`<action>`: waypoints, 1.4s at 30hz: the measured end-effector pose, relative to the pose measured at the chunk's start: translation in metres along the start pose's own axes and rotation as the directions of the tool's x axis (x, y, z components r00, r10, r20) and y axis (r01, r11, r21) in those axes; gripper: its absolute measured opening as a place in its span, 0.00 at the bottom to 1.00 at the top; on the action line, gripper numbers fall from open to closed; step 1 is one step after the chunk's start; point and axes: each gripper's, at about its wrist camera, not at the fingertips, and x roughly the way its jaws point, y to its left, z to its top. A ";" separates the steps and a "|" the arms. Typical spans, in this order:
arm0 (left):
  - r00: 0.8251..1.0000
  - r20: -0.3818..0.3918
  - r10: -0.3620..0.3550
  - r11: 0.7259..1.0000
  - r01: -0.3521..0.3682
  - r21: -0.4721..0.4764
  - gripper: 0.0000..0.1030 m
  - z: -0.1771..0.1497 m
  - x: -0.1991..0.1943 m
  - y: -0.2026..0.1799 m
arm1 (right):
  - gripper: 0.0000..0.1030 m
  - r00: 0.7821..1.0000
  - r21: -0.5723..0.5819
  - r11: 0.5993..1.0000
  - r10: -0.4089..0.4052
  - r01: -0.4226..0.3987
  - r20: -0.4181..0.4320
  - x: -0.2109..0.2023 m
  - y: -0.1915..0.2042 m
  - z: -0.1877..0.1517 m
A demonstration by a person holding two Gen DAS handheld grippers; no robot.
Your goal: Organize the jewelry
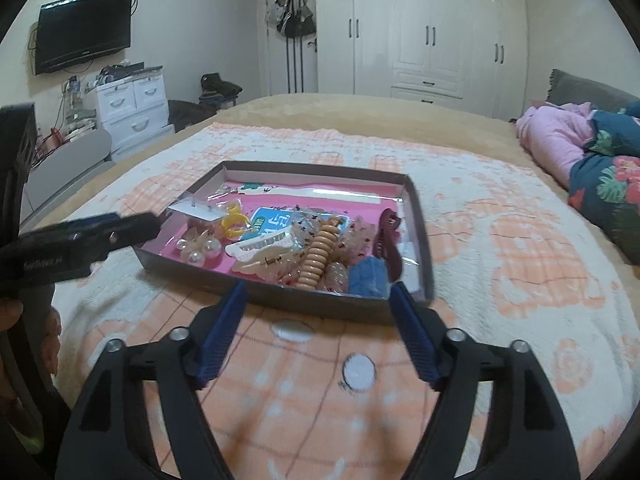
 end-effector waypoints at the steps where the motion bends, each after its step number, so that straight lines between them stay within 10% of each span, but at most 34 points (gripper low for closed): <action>1: 1.000 0.000 0.000 1.000 0.000 0.004 0.89 -0.003 -0.004 -0.002 | 0.79 1.000 0.009 1.000 0.001 -0.001 0.004 -0.005 -0.001 -0.001; 42: 0.994 0.093 0.066 0.997 -0.070 0.038 0.89 -0.111 -0.094 -0.031 | 0.94 0.984 0.045 0.996 -0.082 0.076 0.156 -0.125 0.022 -0.106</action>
